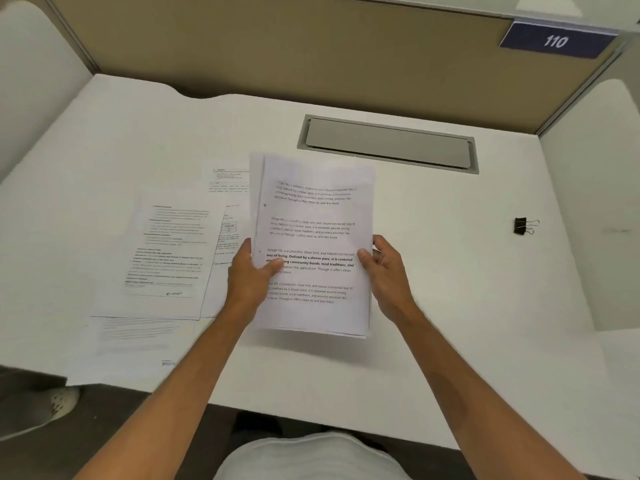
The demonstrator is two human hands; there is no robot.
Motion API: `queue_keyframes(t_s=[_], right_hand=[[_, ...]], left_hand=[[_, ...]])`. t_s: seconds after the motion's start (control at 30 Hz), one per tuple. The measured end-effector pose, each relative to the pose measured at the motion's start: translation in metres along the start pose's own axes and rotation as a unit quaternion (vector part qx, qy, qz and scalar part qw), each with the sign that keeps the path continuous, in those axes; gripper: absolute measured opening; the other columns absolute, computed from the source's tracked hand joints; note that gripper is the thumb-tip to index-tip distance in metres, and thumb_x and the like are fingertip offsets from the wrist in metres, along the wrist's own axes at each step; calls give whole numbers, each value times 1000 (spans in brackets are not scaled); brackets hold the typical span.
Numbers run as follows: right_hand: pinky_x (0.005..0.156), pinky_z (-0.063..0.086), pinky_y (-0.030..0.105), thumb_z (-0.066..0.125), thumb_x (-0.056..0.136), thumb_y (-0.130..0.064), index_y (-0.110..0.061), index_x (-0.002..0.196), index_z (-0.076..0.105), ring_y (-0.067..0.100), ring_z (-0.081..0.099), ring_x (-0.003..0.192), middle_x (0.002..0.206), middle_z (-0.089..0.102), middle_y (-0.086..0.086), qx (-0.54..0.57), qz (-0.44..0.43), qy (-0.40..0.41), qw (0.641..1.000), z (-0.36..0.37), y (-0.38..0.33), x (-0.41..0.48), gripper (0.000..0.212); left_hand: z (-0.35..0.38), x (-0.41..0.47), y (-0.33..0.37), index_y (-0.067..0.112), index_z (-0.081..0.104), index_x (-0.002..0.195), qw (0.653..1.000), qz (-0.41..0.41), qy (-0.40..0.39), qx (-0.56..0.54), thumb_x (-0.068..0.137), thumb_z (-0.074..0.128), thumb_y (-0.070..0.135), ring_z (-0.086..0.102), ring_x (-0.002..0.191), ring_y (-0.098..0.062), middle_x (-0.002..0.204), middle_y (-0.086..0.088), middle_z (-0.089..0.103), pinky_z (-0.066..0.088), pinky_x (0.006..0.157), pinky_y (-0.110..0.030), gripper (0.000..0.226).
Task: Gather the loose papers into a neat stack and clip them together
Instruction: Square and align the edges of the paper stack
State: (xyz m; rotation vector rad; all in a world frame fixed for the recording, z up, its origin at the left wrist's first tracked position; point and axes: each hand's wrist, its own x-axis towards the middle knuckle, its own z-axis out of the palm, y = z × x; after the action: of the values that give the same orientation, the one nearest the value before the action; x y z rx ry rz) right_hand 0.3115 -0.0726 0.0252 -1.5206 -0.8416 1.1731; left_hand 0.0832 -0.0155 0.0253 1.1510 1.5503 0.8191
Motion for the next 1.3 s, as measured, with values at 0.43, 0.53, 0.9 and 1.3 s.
queue_keyframes(t_s=[0.43,0.53,0.9,1.3], right_hand=[[94,58,43,62,93,-6,-10,121,65,23,72,103,116,74,3,-57,105,-3,993,167,-8,24,29],[83,59,34,62,91,-6,-11,117,65,20,70,100,115,72,3,-80,136,-28,987,209,-6,29,27],[44,41,17,60,85,-2,-22,83,54,15,60,73,91,65,0,-118,192,10,974,305,-8,43,21],[50,38,22,65,85,-8,-16,102,48,7,52,69,91,56,-4,-118,240,68,961,312,-2,60,25]], left_hand=[[-154,79,-18,21,66,107,995,-72,51,39,93,69,13,70,89,-19,105,1,72,58,76,-33,16],[-181,97,-27,23,65,108,992,-81,62,78,96,64,14,66,79,-10,98,4,69,51,60,-22,16],[-238,141,-50,-2,67,110,965,-128,77,215,87,66,10,60,114,-40,122,-21,61,56,93,-52,26],[-242,145,-64,23,40,130,987,-92,37,129,91,64,1,61,81,-18,117,-7,59,48,60,-25,50]])
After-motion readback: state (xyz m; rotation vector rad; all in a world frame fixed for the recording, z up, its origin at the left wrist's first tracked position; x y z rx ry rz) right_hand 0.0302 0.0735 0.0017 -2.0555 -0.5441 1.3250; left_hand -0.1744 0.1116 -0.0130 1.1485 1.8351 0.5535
